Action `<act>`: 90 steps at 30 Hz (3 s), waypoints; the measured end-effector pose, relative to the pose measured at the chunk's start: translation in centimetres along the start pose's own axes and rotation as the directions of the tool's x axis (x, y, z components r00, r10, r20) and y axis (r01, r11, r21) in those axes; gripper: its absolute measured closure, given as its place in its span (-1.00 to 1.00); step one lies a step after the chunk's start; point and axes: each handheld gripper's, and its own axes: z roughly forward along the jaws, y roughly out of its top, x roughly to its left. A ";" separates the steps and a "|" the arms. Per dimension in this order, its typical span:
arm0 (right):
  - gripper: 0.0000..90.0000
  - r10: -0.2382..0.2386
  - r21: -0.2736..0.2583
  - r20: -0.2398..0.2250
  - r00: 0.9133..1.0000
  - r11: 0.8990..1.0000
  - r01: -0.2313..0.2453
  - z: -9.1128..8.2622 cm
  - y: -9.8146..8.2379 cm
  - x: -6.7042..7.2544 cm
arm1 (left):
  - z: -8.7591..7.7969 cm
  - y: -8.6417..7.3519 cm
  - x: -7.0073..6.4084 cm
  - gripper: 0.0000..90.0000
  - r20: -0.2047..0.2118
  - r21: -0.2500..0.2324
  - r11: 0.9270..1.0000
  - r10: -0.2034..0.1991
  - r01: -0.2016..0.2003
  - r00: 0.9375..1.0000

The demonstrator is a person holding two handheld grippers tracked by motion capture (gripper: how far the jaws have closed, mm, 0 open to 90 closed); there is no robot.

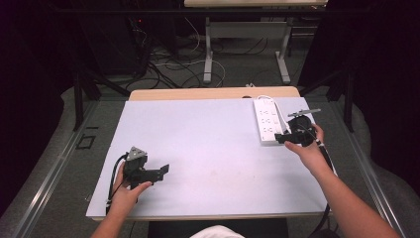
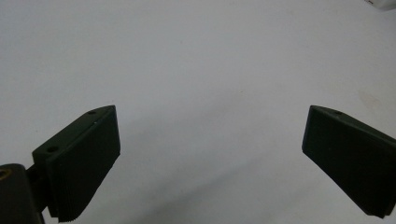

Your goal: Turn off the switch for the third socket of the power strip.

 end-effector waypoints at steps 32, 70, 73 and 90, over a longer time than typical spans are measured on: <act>-0.14 0.035 0.063 0.035 0.999 0.997 -0.037 2.1 4.3 -2.6 | 0.0 0.1 0.1 -0.89 0.003 -0.001 1.000 -0.004 0.004 1.000; 0.67 0.167 0.146 0.038 0.985 0.974 -0.171 6.5 4.7 -3.8 | 0.0 0.1 0.1 -0.88 0.002 -0.001 1.000 -0.006 0.006 1.000; 0.73 0.184 0.146 0.048 0.982 0.971 -0.189 6.7 4.7 -3.9 | 0.0 0.1 0.1 -0.88 0.002 -0.002 1.000 -0.006 0.006 1.000; 0.89 0.255 0.214 0.044 0.966 0.942 -0.259 7.9 4.3 -4.3 | 0.1 0.1 0.1 -0.87 0.001 -0.008 1.000 -0.016 0.016 1.000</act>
